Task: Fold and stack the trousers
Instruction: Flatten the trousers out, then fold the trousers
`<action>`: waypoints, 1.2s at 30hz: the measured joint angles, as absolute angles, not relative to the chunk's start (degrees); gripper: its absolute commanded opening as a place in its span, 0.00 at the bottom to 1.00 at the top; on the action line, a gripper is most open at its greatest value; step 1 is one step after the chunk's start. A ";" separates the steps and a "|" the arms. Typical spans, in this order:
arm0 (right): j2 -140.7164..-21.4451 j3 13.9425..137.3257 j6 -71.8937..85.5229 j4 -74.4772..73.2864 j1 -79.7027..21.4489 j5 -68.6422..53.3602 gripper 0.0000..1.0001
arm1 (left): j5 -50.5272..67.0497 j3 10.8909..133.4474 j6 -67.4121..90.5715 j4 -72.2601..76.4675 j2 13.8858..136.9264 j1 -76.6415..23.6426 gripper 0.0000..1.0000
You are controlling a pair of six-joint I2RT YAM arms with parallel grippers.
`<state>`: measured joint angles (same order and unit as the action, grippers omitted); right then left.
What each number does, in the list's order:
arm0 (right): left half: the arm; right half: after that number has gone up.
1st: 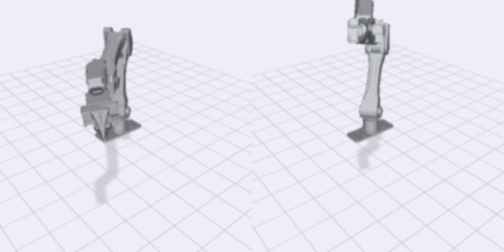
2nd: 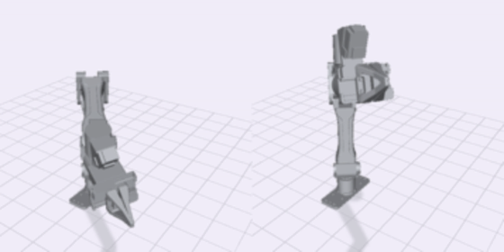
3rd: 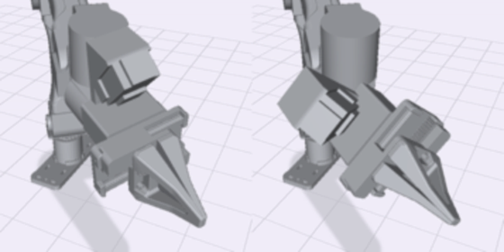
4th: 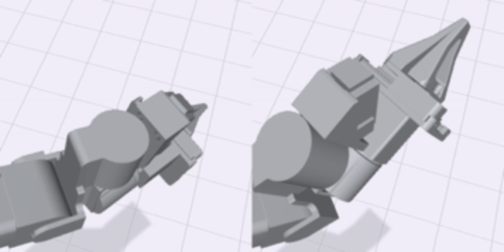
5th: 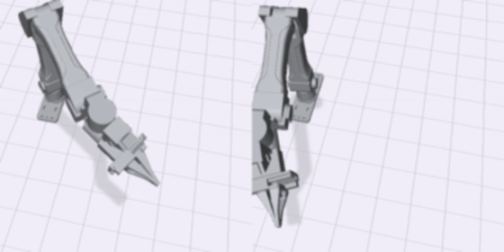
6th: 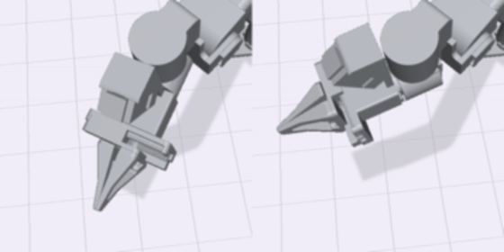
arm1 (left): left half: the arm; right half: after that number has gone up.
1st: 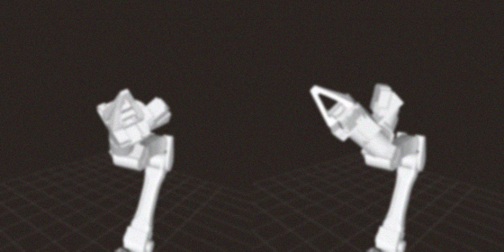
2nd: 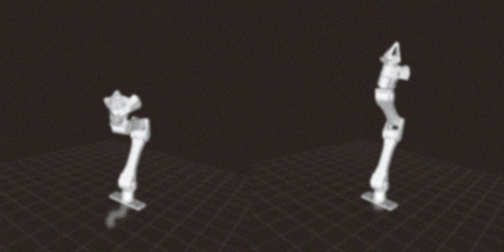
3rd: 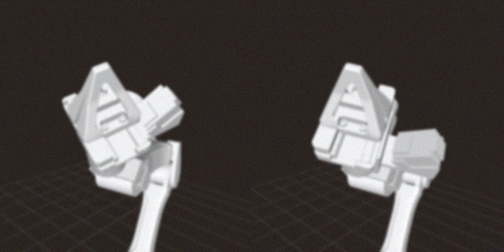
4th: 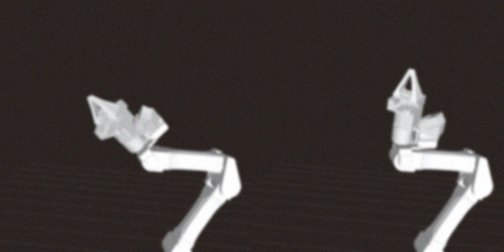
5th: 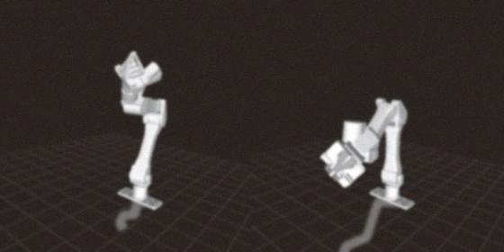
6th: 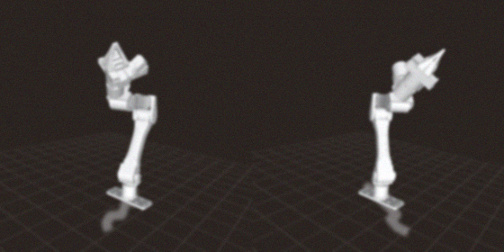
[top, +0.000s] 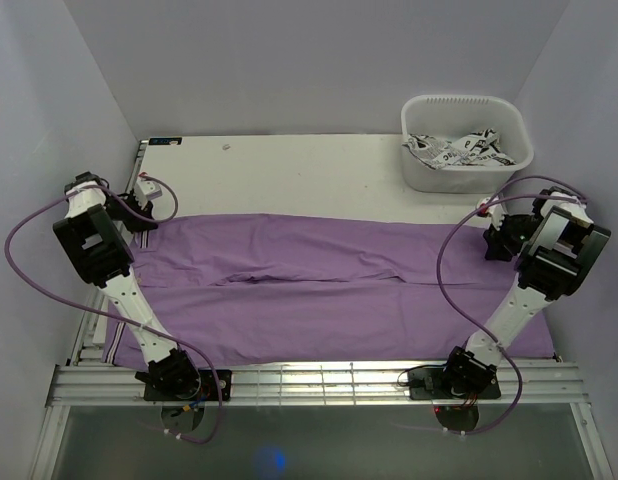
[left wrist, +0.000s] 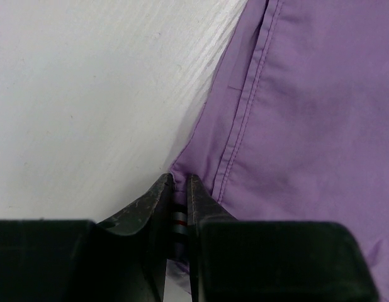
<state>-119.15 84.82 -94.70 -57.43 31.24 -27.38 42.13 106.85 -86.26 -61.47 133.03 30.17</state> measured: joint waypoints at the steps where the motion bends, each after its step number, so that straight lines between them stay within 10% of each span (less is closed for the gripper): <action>1: -119.04 84.38 -95.00 -56.01 31.09 -27.31 0.24 | 42.00 106.85 -86.26 -61.47 133.01 30.13 0.21; 3: -118.34 83.35 -93.54 -54.74 30.68 -28.23 0.08 | 41.76 106.85 -86.02 -61.49 132.94 30.06 0.18; 8: -117.23 83.02 -89.93 -54.52 30.41 -29.15 0.08 | 41.25 107.59 -82.94 -61.43 132.92 29.80 0.00; 24: -107.94 87.02 -88.09 -57.76 35.20 -35.68 0.08 | 50.11 112.42 -66.52 -59.59 131.66 33.15 0.00; 36: -89.01 72.36 -107.61 -67.29 50.26 -38.59 0.08 | 57.80 85.91 -87.20 -72.75 99.61 49.39 0.00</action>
